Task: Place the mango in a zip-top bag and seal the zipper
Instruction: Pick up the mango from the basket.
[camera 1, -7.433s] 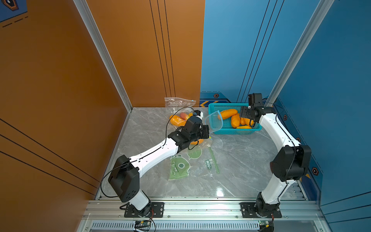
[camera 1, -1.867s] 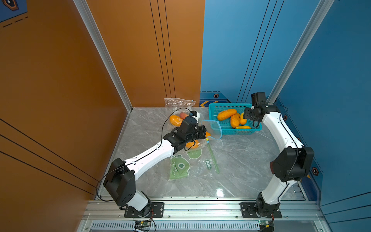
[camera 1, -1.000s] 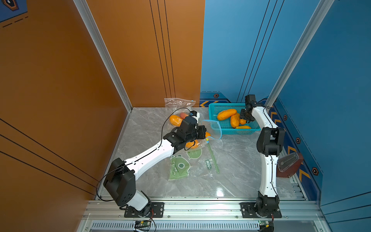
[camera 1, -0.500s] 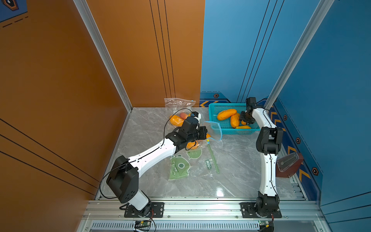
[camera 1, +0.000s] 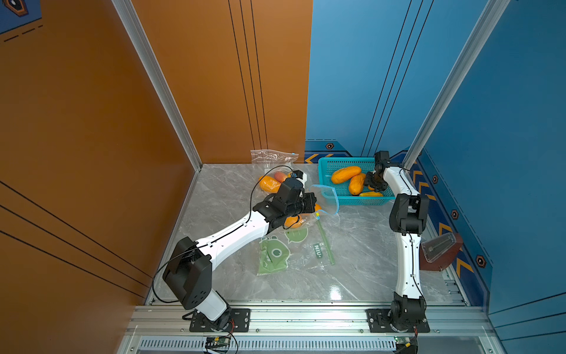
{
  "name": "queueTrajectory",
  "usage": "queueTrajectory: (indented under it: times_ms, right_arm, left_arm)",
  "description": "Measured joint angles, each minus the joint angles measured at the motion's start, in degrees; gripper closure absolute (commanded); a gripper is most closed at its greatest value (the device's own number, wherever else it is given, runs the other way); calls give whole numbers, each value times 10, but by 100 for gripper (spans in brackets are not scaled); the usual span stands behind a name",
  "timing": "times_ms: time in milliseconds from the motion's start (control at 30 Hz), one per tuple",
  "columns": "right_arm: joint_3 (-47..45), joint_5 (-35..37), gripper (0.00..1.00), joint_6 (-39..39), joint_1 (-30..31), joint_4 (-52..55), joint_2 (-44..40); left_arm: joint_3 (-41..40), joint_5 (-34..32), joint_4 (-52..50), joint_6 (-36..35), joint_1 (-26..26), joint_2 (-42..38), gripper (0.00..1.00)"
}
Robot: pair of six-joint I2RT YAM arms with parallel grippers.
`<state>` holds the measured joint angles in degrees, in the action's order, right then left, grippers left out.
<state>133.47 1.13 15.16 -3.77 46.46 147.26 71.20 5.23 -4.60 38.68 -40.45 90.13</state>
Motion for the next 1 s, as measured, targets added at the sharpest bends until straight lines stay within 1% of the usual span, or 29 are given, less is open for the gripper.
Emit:
queueTrajectory:
  times_ms: [100, 233, 267, 400, 533, 667, 833, 1000]
  right_arm:
    - [0, -2, 59, 0, 0, 0, 0]
    - [0, -5, 77, -2, 0, 0, 0]
    - [0, -6, 80, -3, 0, 0, -2]
    - [-20, -11, 86, -4, 0, 0, -28]
    - [-58, -13, 88, -4, 0, -2, -92]
    - [-111, -15, 89, -4, 0, -17, -186]
    - [-216, -35, 88, -3, 1, -49, -317]
    - [-342, -82, 88, -1, 16, -70, -444]
  left_arm:
    - [1, 0, 0, 0, 0, 0, 100]
    - [2, 0, -1, 0, 0, 0, 100]
    - [2, 0, -2, 0, 0, 0, 100]
    - [2, 0, -2, 0, 0, 0, 100]
    - [2, 0, -4, 0, 0, 0, 100]
    - [2, 0, -4, 0, 0, 0, 100]
    - [2, 0, -6, 0, 0, 0, 100]
    - [2, 7, -9, -3, 0, 0, 100]
